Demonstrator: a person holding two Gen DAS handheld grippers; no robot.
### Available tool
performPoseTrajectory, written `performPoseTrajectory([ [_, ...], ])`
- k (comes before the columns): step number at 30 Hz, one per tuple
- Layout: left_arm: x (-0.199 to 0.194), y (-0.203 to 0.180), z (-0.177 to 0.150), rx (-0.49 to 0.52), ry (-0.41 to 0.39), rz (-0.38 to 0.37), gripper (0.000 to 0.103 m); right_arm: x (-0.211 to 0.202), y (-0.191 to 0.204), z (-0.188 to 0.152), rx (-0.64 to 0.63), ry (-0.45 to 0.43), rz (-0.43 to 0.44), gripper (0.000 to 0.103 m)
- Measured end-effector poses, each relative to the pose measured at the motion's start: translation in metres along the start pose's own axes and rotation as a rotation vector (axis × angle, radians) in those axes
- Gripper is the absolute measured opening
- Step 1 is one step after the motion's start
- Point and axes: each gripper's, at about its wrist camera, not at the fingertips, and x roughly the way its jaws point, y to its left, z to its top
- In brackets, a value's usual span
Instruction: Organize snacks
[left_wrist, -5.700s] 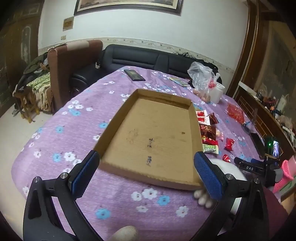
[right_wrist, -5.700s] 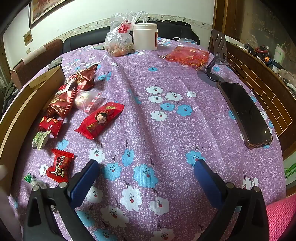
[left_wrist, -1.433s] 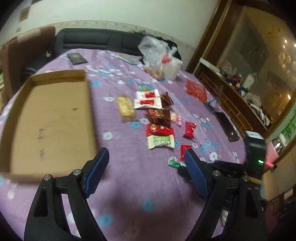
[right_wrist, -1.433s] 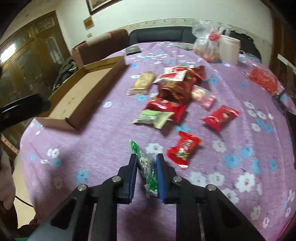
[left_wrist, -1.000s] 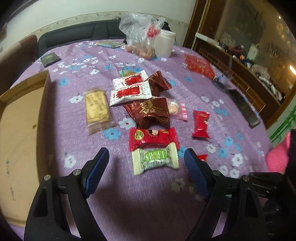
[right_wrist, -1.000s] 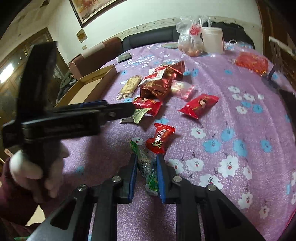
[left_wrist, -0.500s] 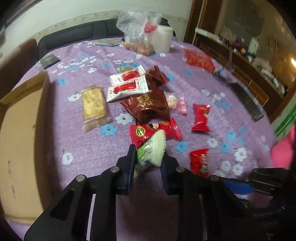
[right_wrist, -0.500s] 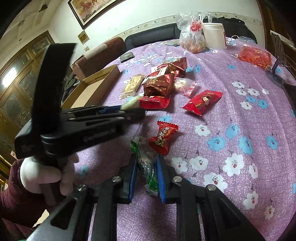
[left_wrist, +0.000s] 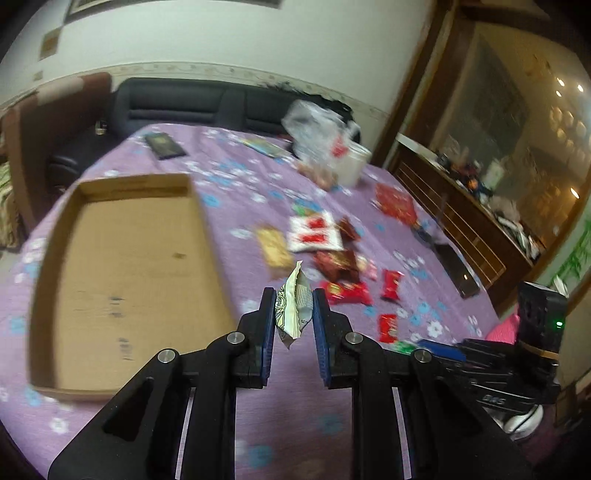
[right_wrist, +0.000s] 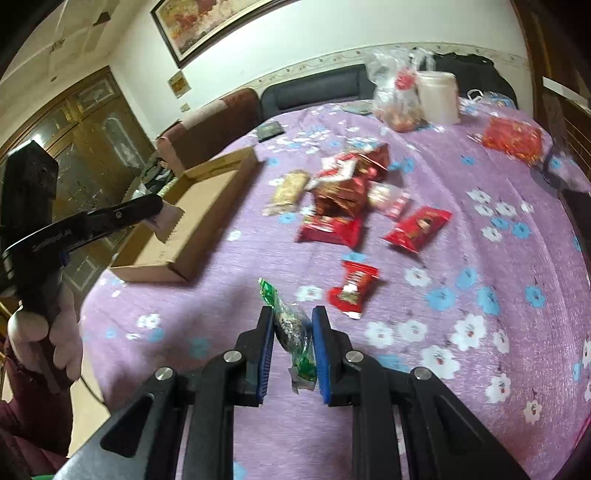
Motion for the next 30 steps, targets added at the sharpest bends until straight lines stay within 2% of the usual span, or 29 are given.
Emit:
performPoseTrajectory([
  [3,-0.004,0.034,0.005,-0.047,-0.007,0.062,0.018,0.007,0.024,0.016,-0.029,0.003,0.04,0.023],
  [7,0.009,0.077,0.006,-0.122,0.031,0.101,0.018,0.032,0.064,0.042,-0.086,0.013,0.082,0.023],
  [10,0.02,0.095,0.003,-0.153,0.052,0.124,0.018,0.061,0.093,0.059,-0.121,0.039,0.106,0.023],
  [15,0.031,0.12,-0.003,-0.244,0.085,0.104,0.019,0.109,0.131,0.077,-0.177,0.072,0.097,0.023],
  [20,0.024,0.131,-0.007,-0.28,0.083,0.077,0.019,0.145,0.141,0.08,-0.18,0.095,0.067,0.025],
  [24,0.017,0.131,-0.008,-0.263,0.071,0.098,0.019,0.141,0.139,0.079,-0.155,0.081,0.071,0.026],
  [30,0.018,0.108,-0.002,-0.201,0.055,0.099,0.019,0.108,0.126,0.08,-0.123,0.015,0.044,0.028],
])
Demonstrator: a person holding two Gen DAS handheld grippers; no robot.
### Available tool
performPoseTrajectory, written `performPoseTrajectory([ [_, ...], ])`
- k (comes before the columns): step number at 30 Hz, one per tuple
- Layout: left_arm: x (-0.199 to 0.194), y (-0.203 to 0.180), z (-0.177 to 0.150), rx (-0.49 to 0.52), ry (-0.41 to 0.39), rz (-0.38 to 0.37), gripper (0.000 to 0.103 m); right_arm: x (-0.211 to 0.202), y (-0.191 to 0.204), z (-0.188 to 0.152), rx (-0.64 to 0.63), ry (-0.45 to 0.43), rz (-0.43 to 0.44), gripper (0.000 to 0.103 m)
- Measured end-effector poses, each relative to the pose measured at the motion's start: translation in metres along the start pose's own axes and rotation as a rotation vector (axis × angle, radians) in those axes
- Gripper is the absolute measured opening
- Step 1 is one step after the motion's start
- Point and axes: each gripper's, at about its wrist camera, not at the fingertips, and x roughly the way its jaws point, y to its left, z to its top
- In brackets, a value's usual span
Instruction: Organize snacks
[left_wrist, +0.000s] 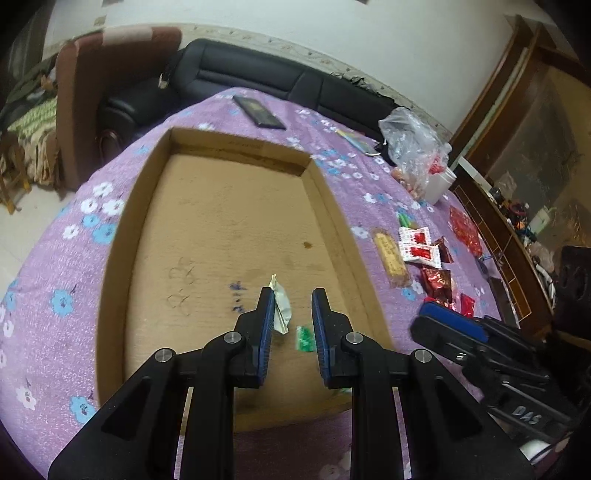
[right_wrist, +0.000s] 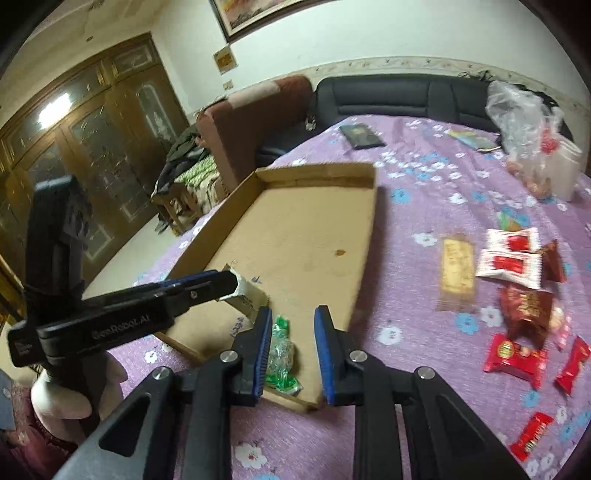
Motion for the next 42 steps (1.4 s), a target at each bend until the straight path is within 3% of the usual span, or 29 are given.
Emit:
performPoseTrajectory([
  [2,0.002,-0.008,0.002,0.007,0.003,-0.007,0.019,-0.016,-0.008,-0.004,0.012,-0.026,-0.014,0.031],
  [6,0.008,-0.004,0.003,-0.056,0.033,0.053,0.024,-0.045,-0.027,-0.016,0.037,-0.059,-0.058,0.034],
  [9,0.004,0.007,0.001,-0.082,0.011,0.133,0.024,-0.071,-0.051,-0.027,0.074,-0.083,-0.102,0.035],
  [13,-0.008,0.017,0.001,-0.114,-0.027,0.151,0.024,-0.098,-0.093,-0.042,0.145,-0.115,-0.177,0.042],
  [17,0.004,0.006,-0.001,-0.037,0.018,0.2,0.025,-0.115,-0.138,-0.057,0.253,-0.117,-0.23,0.042],
  [20,0.028,-0.003,-0.011,0.033,0.11,0.264,0.025,-0.12,-0.156,-0.069,0.305,-0.099,-0.235,0.042],
  [23,0.032,-0.007,-0.019,0.085,0.126,0.31,0.032,-0.118,-0.163,-0.076,0.313,-0.074,-0.229,0.042],
  [25,0.035,-0.004,-0.025,0.096,0.18,0.339,0.032,-0.114,-0.165,-0.078,0.306,-0.054,-0.224,0.042],
  [28,0.028,0.002,-0.032,0.126,0.175,0.363,0.033,-0.103,-0.165,-0.078,0.305,-0.027,-0.211,0.042],
  [31,0.002,0.008,-0.031,0.07,0.126,0.295,0.033,-0.089,-0.162,-0.078,0.294,0.0,-0.221,0.042],
  [35,-0.034,-0.027,-0.019,0.133,0.011,0.169,0.033,-0.069,-0.16,-0.08,0.28,0.029,-0.254,0.042],
  [36,-0.036,-0.036,-0.017,0.157,0.006,0.14,0.037,-0.064,-0.161,-0.08,0.278,0.039,-0.259,0.042],
  [38,-0.031,-0.067,-0.015,0.232,0.014,0.047,0.051,-0.062,-0.16,-0.082,0.263,0.032,-0.283,0.029],
  [42,0.008,-0.121,-0.019,0.352,0.074,-0.052,0.054,-0.071,-0.167,-0.086,0.278,0.02,-0.31,0.026],
])
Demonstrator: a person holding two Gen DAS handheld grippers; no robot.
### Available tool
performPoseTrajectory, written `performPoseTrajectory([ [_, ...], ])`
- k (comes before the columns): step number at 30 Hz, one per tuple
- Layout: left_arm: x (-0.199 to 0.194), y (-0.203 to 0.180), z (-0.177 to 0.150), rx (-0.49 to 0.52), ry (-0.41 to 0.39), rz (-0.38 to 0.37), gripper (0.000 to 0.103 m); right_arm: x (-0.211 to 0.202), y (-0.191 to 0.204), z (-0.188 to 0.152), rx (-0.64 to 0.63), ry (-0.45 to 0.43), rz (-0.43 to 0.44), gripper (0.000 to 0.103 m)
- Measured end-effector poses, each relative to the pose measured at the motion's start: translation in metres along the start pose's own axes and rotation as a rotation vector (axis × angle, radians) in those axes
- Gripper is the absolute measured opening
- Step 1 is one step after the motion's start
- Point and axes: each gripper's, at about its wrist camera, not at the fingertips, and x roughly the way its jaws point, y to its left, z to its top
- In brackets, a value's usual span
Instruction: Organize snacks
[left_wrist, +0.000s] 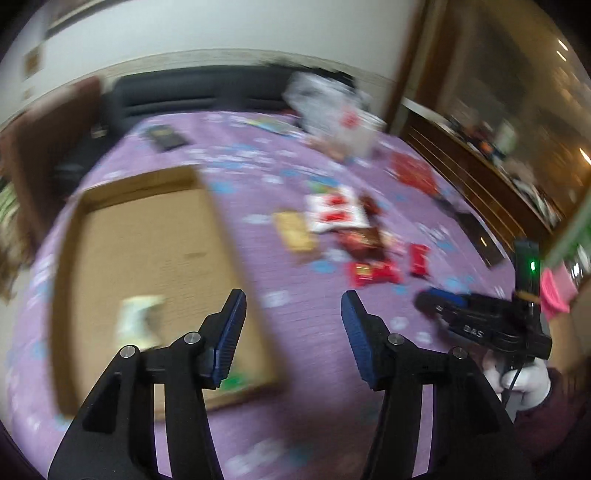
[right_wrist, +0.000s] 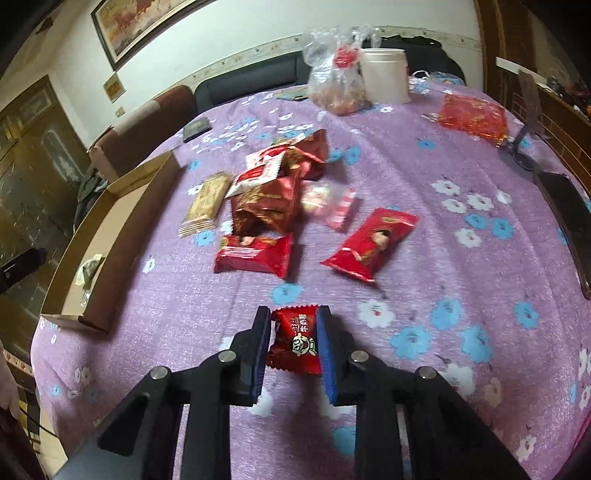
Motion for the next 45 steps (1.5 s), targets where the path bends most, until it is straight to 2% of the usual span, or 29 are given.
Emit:
performPoseTrajectory([
  [2,0.027,-0.024,0.007,0.06,0.027,-0.022,0.054,-0.004,-0.012,-0.001,0.032,-0.012,0.005,0.026],
  [4,0.057,-0.043,0.015,0.102,0.066,-0.039,0.054,-0.005,-0.024,0.0,0.074,-0.012,0.034,0.026],
  [7,0.092,-0.06,0.026,0.15,0.082,-0.054,0.053,-0.006,-0.038,-0.001,0.145,-0.009,0.092,0.026],
  [11,0.12,-0.079,0.031,0.237,0.088,-0.037,0.053,-0.006,-0.038,-0.001,0.15,-0.007,0.109,0.026],
  [14,0.142,-0.092,0.032,0.296,0.123,-0.033,0.053,-0.006,-0.038,-0.002,0.151,-0.005,0.116,0.027],
  [17,0.148,-0.096,0.028,0.304,0.164,-0.075,0.054,-0.005,-0.039,-0.002,0.158,-0.004,0.122,0.027],
  [19,0.147,-0.1,0.022,0.323,0.215,-0.079,0.041,-0.005,-0.04,-0.003,0.161,-0.003,0.125,0.027],
  [22,0.14,-0.11,0.012,0.369,0.227,-0.087,0.04,-0.006,-0.04,-0.003,0.163,-0.003,0.126,0.027],
  [27,0.137,-0.118,0.013,0.362,0.173,-0.053,0.04,-0.005,-0.04,-0.002,0.161,-0.001,0.125,0.027],
  [32,0.145,-0.135,0.009,0.441,0.126,-0.003,0.041,-0.006,-0.04,-0.002,0.163,-0.003,0.122,0.027],
  [34,0.146,-0.132,0.012,0.418,0.146,-0.024,0.039,-0.006,-0.041,-0.002,0.169,-0.004,0.127,0.027],
  [37,0.147,-0.126,0.015,0.357,0.184,-0.104,0.012,-0.006,-0.037,-0.003,0.149,-0.005,0.118,0.025],
  [40,0.141,-0.126,0.013,0.342,0.176,-0.098,0.011,-0.007,-0.037,-0.004,0.157,-0.011,0.125,0.025],
  [44,0.117,-0.119,0.013,0.296,0.156,-0.126,0.011,-0.016,-0.044,-0.008,0.186,-0.029,0.133,0.025],
  [45,0.108,-0.115,0.015,0.275,0.149,-0.153,0.011,-0.02,-0.046,-0.011,0.191,-0.032,0.134,0.025],
])
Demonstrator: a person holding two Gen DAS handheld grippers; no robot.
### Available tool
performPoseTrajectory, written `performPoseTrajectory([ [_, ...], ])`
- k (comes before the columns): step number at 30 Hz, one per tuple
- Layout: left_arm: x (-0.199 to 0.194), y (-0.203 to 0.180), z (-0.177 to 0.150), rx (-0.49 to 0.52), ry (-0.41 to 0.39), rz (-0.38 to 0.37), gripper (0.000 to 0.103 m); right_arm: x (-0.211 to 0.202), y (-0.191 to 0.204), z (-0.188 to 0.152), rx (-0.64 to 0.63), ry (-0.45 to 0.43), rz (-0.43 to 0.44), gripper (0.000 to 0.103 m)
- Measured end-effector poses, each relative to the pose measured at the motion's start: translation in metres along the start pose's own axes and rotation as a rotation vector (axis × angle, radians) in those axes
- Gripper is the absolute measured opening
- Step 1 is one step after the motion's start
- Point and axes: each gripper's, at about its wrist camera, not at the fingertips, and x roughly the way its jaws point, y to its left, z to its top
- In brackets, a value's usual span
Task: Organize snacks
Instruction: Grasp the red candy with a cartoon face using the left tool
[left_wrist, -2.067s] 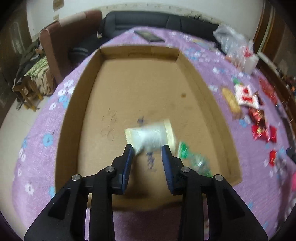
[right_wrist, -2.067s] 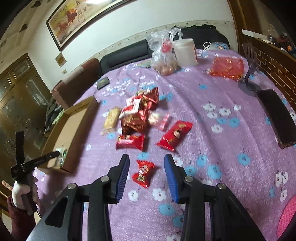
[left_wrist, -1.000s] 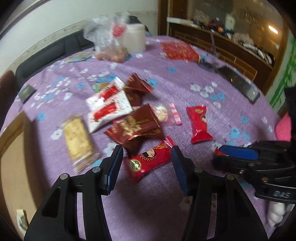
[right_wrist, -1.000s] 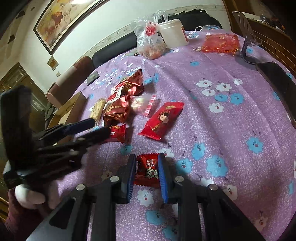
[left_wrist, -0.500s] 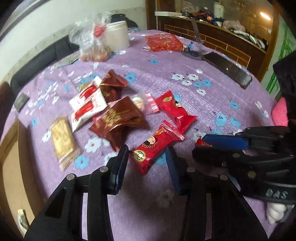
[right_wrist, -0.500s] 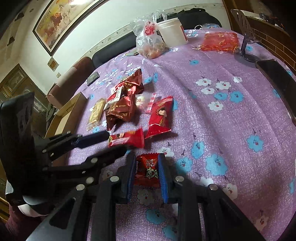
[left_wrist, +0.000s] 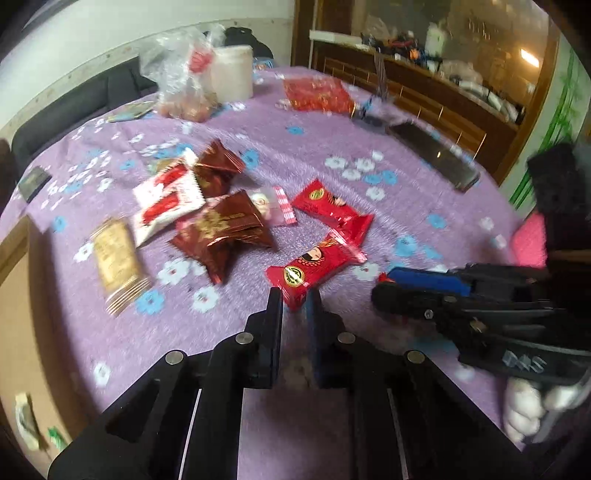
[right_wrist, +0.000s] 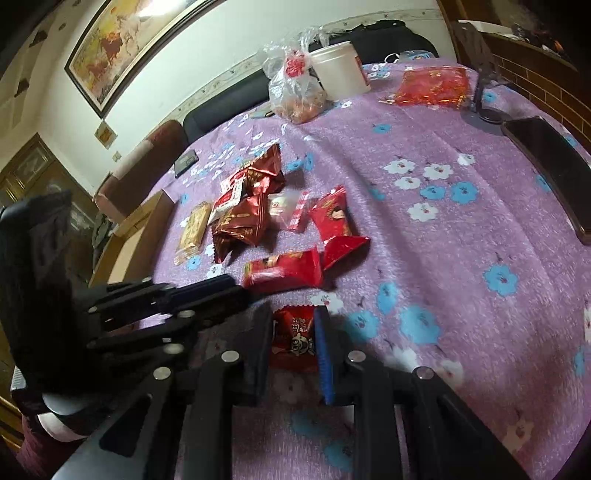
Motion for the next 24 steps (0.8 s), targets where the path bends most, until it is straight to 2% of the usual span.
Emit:
performPoseTrajectory([
  [2,-0.015,0.005,0.001,-0.032,-0.023,-0.052,0.013,-0.009,-0.007,-0.005,0.014,-0.006,-0.005,0.025],
  [4,-0.02,0.007,0.007,-0.051,-0.038,-0.068,0.027,-0.015,-0.017,-0.007,0.045,-0.006,0.005,0.025],
  [5,-0.019,0.004,0.011,-0.04,-0.048,-0.057,0.045,-0.018,-0.022,-0.008,0.065,-0.01,0.016,0.025],
  [6,-0.017,0.001,0.014,-0.019,-0.055,-0.04,0.059,-0.021,-0.026,-0.007,0.077,-0.014,0.027,0.025],
  [7,-0.013,-0.004,0.017,0.009,-0.063,-0.035,0.059,-0.023,-0.029,-0.007,0.085,-0.018,0.035,0.025],
  [10,0.009,-0.019,0.025,0.106,-0.043,-0.01,0.059,-0.024,-0.034,-0.007,0.104,-0.017,0.063,0.025],
  [14,0.046,-0.037,0.021,0.246,0.038,0.071,0.059,-0.022,-0.032,-0.007,0.093,-0.013,0.079,0.025],
  [16,0.049,-0.039,0.018,0.278,0.022,0.053,0.059,-0.02,-0.03,-0.008,0.091,-0.006,0.083,0.025],
  [17,0.05,-0.038,0.019,0.26,0.04,0.044,0.055,-0.019,-0.03,-0.007,0.09,-0.002,0.087,0.025],
  [18,0.051,-0.036,0.021,0.241,0.05,0.045,0.029,-0.018,-0.03,-0.007,0.088,0.001,0.089,0.025],
  [19,0.051,-0.034,0.022,0.218,0.066,0.014,0.019,-0.017,-0.029,-0.007,0.083,0.003,0.087,0.025],
  [22,0.05,-0.033,0.021,0.18,0.071,0.027,0.018,-0.015,-0.023,-0.007,0.054,0.007,0.082,0.025],
  [24,0.044,-0.031,0.017,0.137,0.06,0.009,0.018,-0.018,-0.019,-0.009,0.028,-0.005,0.079,0.025],
])
